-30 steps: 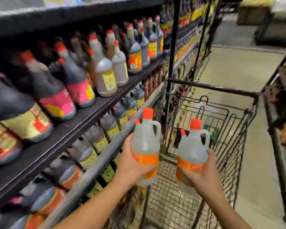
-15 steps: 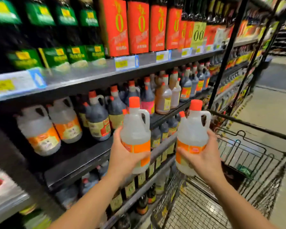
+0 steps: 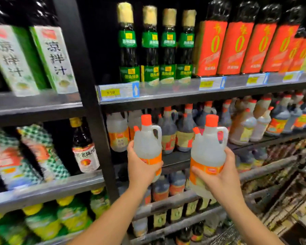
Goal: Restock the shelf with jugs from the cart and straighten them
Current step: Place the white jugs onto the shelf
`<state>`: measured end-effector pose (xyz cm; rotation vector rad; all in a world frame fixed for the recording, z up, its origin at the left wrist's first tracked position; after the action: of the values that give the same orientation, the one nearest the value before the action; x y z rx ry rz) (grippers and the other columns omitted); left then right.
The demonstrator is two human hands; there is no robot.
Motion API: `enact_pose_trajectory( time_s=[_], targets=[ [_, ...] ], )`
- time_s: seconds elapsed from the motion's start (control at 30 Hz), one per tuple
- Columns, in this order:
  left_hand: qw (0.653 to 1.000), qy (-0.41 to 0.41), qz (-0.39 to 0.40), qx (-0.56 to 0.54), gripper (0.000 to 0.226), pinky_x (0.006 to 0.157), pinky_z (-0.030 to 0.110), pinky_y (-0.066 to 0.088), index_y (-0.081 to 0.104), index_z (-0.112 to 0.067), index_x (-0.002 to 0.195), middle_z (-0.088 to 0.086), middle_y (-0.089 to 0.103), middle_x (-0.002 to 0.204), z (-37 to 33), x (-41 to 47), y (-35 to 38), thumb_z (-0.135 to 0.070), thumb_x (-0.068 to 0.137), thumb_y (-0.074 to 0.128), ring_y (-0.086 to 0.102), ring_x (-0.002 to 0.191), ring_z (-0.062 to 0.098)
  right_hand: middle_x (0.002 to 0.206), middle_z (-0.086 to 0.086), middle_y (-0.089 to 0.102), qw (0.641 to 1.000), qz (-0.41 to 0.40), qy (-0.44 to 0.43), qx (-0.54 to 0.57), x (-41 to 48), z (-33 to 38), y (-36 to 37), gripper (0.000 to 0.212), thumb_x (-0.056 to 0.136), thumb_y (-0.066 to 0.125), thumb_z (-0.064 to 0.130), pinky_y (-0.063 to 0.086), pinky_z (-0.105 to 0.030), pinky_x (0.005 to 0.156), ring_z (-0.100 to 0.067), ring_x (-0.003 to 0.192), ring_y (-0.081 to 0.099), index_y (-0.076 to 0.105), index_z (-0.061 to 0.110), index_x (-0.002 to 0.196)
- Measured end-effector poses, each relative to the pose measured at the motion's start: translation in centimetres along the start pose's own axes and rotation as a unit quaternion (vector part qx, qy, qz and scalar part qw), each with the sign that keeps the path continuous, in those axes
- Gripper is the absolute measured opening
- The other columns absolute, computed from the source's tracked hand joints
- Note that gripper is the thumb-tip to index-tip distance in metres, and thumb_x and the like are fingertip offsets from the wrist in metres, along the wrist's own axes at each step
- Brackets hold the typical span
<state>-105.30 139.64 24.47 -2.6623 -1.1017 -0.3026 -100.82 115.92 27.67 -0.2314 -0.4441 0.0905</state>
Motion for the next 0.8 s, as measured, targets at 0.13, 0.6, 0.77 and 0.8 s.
enact_pose_trajectory(
  time_s=[0.13,0.6,0.77,0.8],
  targets=[
    [0.995,-0.018,-0.089,0.044,0.107,0.089,0.027,0.040,0.028,-0.033,0.135,-0.003,0.049,0.129,1.9,1.2,-0.6,-0.018,0.052,0.094,0.050,0.117,0.018,0.111,0.027,0.050,0.999,0.032,0.003,0.011,1.3,-1.0,1.9,0.088,0.062,0.090,0.017,0.043,-0.008,0.073,0.020,0.096,0.053,0.033,0.037,0.126],
    [0.961,-0.096,-0.232,0.113,0.103,0.095,0.032,0.047,0.030,-0.023,0.137,0.002,0.049,0.130,5.0,6.4,-1.8,-0.024,0.056,0.093,0.051,0.120,0.021,0.113,0.035,0.046,0.991,0.120,0.003,0.061,5.1,-3.5,5.3,0.089,0.057,0.089,0.037,0.043,-0.017,0.074,0.010,0.103,0.052,0.030,0.050,0.123],
    [0.946,-0.133,-0.259,0.140,0.112,0.089,0.034,0.046,0.027,-0.024,0.143,0.007,0.056,0.126,5.4,7.5,-2.3,-0.025,0.055,0.094,0.056,0.115,0.029,0.114,0.027,0.050,0.989,0.135,-0.003,0.064,5.4,-3.6,6.0,0.085,0.059,0.090,0.034,0.047,-0.024,0.080,0.005,0.104,0.055,0.031,0.057,0.116],
    [0.944,-0.138,-0.262,0.144,0.113,0.086,0.034,0.046,0.026,-0.025,0.145,0.008,0.056,0.125,5.3,7.7,-2.3,-0.026,0.055,0.094,0.057,0.113,0.031,0.114,0.027,0.050,0.988,0.137,-0.005,0.065,5.5,-3.6,6.1,0.085,0.060,0.090,0.034,0.048,-0.024,0.080,0.004,0.104,0.055,0.031,0.059,0.115]
  ],
)
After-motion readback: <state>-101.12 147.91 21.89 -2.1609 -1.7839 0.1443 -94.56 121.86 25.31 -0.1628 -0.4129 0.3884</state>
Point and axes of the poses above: each hand's wrist, its own x-axis towards the middle knuckle, its own y-axis out of the palm, z = x × y, the point moved 3 cm from there along x, towards the middle knuckle
